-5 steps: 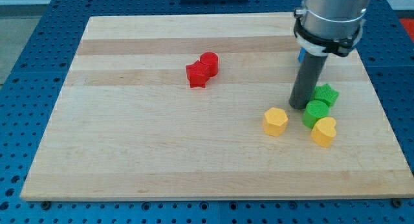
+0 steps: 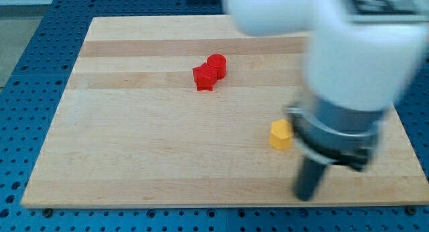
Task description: Push the arm right beside the heart
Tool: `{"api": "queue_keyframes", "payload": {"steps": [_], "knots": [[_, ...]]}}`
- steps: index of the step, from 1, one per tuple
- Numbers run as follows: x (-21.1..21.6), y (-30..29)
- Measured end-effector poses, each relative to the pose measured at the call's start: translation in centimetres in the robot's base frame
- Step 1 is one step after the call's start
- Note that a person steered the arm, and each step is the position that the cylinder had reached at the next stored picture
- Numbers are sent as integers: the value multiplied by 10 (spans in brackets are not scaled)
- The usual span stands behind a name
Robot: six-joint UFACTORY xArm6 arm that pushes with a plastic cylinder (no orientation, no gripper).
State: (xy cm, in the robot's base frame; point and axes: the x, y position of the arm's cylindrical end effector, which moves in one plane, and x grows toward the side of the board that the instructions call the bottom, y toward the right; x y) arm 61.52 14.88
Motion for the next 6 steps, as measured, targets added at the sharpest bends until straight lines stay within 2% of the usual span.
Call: {"api": "queue_keyframes", "payload": {"steps": [1, 2, 4, 6], "knots": [[-13, 102], [-48, 129], [-60, 71], [-78, 88]]}}
